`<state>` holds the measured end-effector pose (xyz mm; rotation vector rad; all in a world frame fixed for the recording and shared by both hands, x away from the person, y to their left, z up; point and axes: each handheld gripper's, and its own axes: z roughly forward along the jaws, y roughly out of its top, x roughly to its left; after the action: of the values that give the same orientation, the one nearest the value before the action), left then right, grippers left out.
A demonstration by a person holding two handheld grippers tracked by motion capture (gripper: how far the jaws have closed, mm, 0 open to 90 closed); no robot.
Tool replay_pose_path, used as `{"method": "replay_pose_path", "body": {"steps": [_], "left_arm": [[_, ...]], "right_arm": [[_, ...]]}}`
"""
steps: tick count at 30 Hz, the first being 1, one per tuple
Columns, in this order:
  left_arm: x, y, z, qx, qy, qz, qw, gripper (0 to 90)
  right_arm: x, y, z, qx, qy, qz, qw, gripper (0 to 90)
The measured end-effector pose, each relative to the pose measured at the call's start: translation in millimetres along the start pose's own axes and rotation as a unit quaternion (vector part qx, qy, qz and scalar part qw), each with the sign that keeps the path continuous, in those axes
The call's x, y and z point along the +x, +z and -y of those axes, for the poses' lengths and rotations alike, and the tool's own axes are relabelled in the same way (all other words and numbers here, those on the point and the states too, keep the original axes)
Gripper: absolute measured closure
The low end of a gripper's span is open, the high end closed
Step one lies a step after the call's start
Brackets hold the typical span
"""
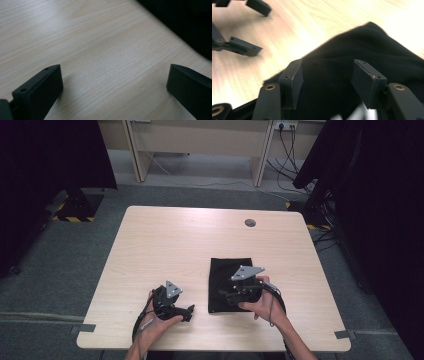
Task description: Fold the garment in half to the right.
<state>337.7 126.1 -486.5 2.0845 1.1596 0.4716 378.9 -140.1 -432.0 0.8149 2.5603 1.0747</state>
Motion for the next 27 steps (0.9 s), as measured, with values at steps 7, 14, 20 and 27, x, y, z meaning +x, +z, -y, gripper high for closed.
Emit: {"method": "replay_pose_path", "body": {"steps": [7, 14, 20, 27], "left_arm": [[0.0, 0.0, 0.0, 0.000, 0.000, 0.000, 1.0000, 0.0], [0.1, 0.0, 0.0, 0.000, 0.000, 0.000, 1.0000, 0.0], [0.1, 0.0, 0.0, 0.000, -0.001, -0.001, 1.0000, 0.0], [0.1, -0.1, 0.1, 0.000, -0.001, -0.002, 1.0000, 0.0]], "right_arm": [[16.2, 18.8, -6.2, 0.017, -0.023, -0.025, 0.9993, 45.1], [16.5, 30.5, 0.0, 0.033, -0.050, -0.022, 0.9980, 70.1], [10.7, 8.1, -2.7, -0.004, -0.040, -0.010, 0.9991, 78.1], [3.9, -24.3, 18.1, -0.039, -0.021, 0.042, 0.9981, 76.2]]}}
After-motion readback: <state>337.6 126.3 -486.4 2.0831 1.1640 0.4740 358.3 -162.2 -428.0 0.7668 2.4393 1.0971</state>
